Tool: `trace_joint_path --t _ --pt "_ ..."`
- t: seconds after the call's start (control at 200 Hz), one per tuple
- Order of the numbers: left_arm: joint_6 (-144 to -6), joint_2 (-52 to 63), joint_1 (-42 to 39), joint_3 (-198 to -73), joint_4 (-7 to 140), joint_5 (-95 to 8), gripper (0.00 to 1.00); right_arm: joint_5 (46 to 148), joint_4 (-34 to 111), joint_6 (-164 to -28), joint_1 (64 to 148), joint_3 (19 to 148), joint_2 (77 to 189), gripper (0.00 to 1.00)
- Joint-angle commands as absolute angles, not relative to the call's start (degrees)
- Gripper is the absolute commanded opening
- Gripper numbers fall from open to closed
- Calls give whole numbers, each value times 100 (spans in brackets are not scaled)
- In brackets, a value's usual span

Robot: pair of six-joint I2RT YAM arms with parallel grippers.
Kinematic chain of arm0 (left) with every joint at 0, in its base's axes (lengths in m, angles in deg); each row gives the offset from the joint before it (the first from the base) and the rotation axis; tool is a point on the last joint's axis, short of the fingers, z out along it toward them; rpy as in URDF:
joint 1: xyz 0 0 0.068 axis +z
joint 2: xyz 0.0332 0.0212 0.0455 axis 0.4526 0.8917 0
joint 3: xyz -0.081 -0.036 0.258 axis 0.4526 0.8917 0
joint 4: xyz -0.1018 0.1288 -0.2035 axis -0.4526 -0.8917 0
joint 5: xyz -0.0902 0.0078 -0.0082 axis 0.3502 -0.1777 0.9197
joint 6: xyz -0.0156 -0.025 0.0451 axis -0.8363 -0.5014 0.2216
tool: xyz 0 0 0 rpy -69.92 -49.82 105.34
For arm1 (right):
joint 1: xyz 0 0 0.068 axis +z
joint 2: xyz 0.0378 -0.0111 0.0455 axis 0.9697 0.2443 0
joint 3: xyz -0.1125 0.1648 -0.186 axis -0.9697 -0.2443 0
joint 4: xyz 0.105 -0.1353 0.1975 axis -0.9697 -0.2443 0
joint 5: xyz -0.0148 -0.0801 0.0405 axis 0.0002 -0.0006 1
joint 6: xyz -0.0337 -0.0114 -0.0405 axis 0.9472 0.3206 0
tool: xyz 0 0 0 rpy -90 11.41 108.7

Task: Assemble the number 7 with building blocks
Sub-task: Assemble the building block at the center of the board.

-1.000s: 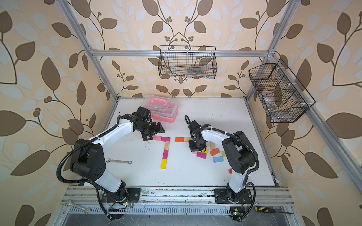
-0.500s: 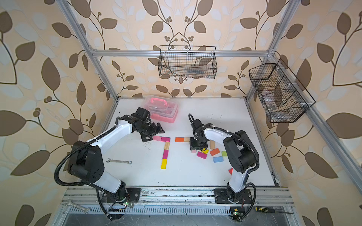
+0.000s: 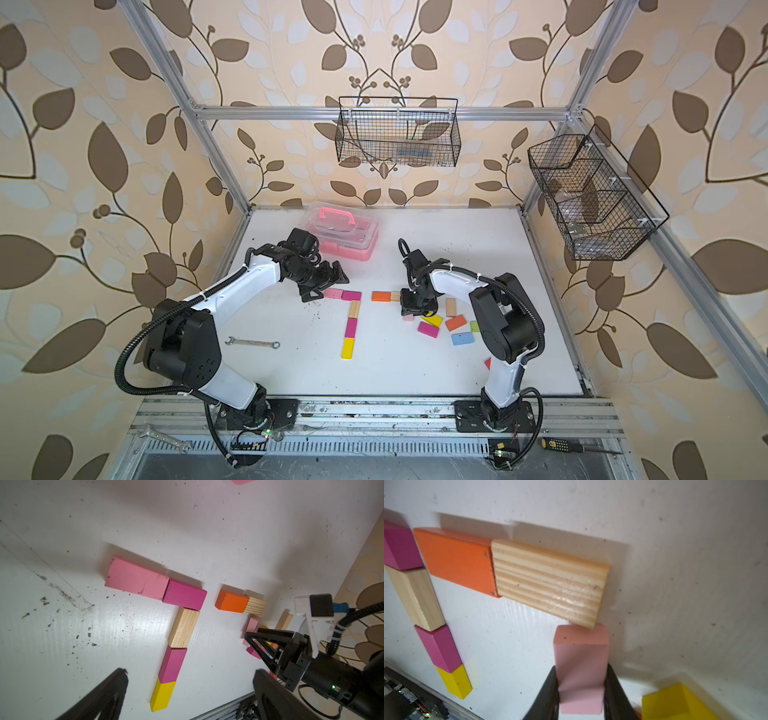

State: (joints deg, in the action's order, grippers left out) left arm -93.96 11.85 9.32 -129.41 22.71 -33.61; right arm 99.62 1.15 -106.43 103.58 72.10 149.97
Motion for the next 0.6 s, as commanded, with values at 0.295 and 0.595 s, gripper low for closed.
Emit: trace_joint_path --t 0.295,0.595 --pt "-9333 1139 924 -13130 2222 -3333 97 9893 -44 -10685 10306 7298 15092 51" --pt "-9337 1195 924 -13173 2249 -3339 97 10096 -64 -10783 9925 7516 14444 54"
